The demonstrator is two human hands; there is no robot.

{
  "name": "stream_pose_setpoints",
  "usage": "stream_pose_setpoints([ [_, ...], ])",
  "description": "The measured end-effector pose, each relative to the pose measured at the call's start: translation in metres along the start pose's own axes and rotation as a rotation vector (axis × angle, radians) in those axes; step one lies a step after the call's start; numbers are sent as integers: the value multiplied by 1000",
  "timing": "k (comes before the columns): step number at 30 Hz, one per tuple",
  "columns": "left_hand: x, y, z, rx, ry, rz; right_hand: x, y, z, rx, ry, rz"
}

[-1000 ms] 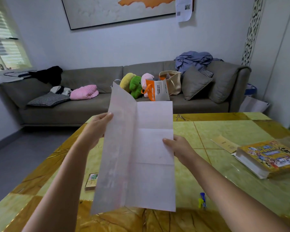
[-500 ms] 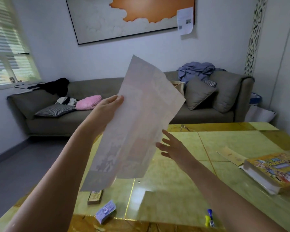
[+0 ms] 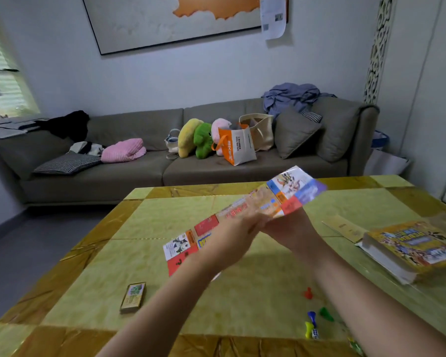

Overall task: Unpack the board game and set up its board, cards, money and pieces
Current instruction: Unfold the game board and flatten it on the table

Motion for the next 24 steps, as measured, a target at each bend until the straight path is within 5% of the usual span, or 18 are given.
stream_pose_setpoints([
  [3,-39,5,-13,-45,-35,22,68,13,-32,-151,229,-383],
  [8,-90,-10,-38,2,-250,176,108,5,-33,-368,314,-230],
  [14,-115,-42,-52,69,-434,257,115,20,-16,-509,383,-464],
  [18,-120,-54,-65,98,-503,111,123,26,-8,-487,484,-751],
  [21,-123,-71,-77,250,-541,10,136,29,-3,-461,500,-911],
  [24,-120,-110,-87,461,-593,228,139,30,-1,-456,477,-1007],
])
Point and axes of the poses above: each hand's wrist, its own z-axis towards the middle knuckle, its own x-axis out of the back of the hand, y = z × x, the point moved 5 cm from there along z, towards the middle knuckle, and after that the axes turned 1 degree about x, right-handed, at the moved point
